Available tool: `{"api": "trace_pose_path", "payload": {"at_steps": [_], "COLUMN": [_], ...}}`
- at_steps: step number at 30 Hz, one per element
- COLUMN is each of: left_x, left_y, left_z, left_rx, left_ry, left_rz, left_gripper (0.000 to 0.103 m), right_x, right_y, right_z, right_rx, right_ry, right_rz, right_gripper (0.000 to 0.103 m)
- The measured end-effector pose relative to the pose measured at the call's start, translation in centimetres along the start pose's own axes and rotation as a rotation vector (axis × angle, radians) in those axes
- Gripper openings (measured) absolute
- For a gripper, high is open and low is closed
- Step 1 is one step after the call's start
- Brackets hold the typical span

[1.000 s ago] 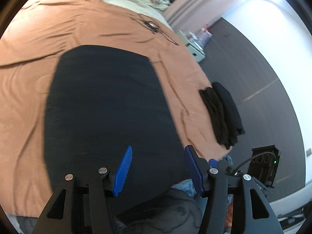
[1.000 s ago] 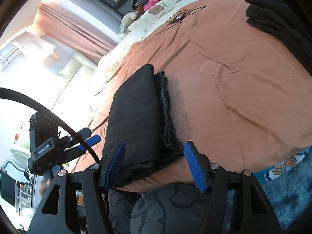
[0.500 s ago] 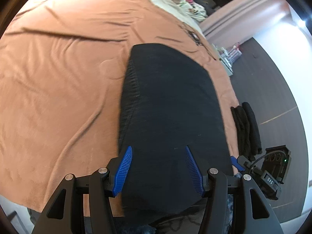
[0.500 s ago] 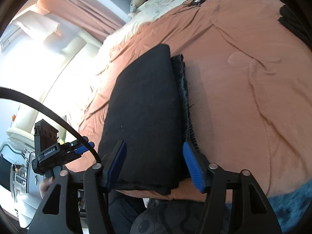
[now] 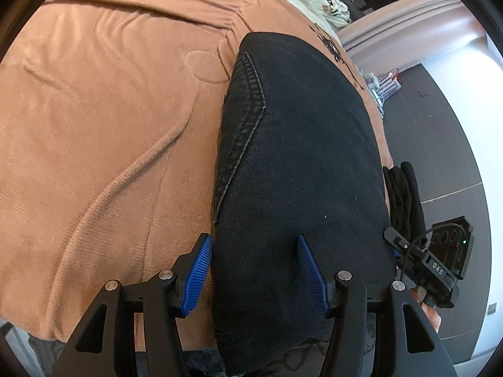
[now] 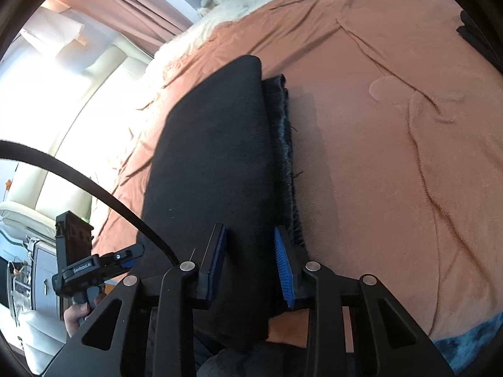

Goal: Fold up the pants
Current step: 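Smooth the folded jeans edge with the right tool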

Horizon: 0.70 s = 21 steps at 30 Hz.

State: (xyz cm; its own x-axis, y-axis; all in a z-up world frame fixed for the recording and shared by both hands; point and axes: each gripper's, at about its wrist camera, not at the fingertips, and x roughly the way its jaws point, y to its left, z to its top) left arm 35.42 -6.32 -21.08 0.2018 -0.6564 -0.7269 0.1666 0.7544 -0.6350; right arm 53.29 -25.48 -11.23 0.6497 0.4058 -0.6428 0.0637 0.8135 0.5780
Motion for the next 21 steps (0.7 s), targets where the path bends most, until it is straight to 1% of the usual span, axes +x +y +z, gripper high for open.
{"api": "trace_pose_path", "payload": {"at_steps": [1,2,3,5,6,8,11,15,18,20,21], "left_x": [0.0,0.0,0.0,0.0,-0.1,-0.2,-0.5,-0.7,-0.6,-0.4,-0.2], "left_y": [0.0,-0.2,-0.2,-0.4,-0.6,-1.0,-1.6,-2.4,-2.5,-2.4,-2.3], "left_z": [0.0,0.0,0.0,-0.1,0.0,-0.1,-0.2,-0.4,-0.5,-0.5,-0.4], "left_rx": [0.001,0.003,0.004,0.005,0.008,0.020,0.033,0.051,0.059,0.060,0.058], "left_ry": [-0.001,-0.002,-0.001,0.001,0.002,0.000,-0.001,-0.005,-0.006,-0.002,0.001], "left_rz": [-0.001,-0.001,0.000,-0.004,-0.002,0.006,0.013,0.013,0.011,0.014,0.014], "left_gripper": [0.058,0.058,0.058,0.055,0.054,0.054,0.054,0.054,0.054,0.054,0.054], "right_x": [0.0,-0.2,-0.5,-0.9,-1.1,-2.0,-3.4,-4.9,-5.1,-4.3,-3.4], "right_y": [0.1,0.4,0.6,1.2,1.5,2.1,2.5,2.1,0.6,-0.6,-1.7], "right_z": [0.0,0.0,-0.1,-0.3,-0.4,-0.7,-1.1,-1.9,-2.9,-3.2,-3.4], "right_rx": [-0.004,-0.016,-0.029,-0.050,-0.060,-0.084,-0.090,-0.087,-0.058,-0.035,-0.009], "right_ry": [-0.002,-0.010,-0.016,-0.034,-0.043,-0.067,-0.101,-0.112,-0.098,-0.075,-0.046], "right_rz": [-0.003,-0.011,-0.018,-0.022,-0.020,-0.026,-0.011,-0.004,-0.020,-0.043,-0.045], "right_gripper": [0.029,0.025,0.016,0.008,0.007,0.006,0.006,0.005,0.005,0.005,0.005]}}
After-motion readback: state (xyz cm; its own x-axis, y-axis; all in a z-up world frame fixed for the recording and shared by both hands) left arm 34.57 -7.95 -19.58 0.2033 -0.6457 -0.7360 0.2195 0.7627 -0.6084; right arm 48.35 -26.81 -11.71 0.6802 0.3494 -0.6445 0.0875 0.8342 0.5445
